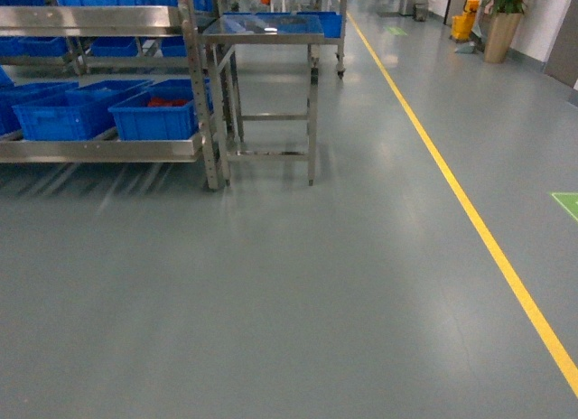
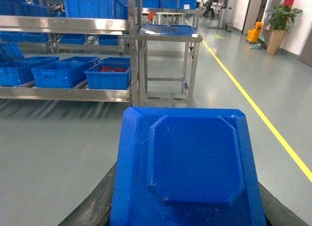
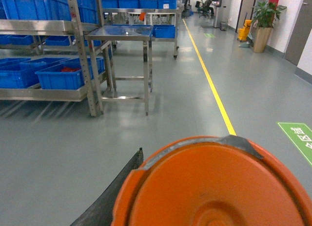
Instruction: Sort blue parts and orange caps into right shelf containers
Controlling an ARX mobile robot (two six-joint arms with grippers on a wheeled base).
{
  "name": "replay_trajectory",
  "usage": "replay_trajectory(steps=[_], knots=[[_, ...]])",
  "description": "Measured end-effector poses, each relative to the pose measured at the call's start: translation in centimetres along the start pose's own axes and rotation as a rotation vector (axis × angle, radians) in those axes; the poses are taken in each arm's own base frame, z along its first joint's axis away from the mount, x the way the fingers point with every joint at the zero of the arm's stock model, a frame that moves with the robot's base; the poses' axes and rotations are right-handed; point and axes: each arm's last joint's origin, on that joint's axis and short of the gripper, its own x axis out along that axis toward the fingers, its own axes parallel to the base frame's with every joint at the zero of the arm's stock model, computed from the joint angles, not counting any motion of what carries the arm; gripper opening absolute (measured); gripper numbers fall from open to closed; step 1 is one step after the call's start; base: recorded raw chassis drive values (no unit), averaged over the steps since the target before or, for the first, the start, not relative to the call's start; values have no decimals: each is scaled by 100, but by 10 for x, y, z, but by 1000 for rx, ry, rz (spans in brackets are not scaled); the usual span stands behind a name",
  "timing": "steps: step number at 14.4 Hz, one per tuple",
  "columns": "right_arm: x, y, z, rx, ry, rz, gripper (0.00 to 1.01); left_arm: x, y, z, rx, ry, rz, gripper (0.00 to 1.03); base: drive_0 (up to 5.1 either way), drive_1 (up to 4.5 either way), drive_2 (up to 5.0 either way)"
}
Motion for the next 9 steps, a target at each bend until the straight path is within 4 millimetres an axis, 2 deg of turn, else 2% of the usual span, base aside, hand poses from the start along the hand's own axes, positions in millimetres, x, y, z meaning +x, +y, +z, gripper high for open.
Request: replay_trajectory(steps=[9], knots=[[0, 0, 0, 0, -5, 0, 44, 0, 0, 0, 0, 3, 2, 42, 4, 435, -428]])
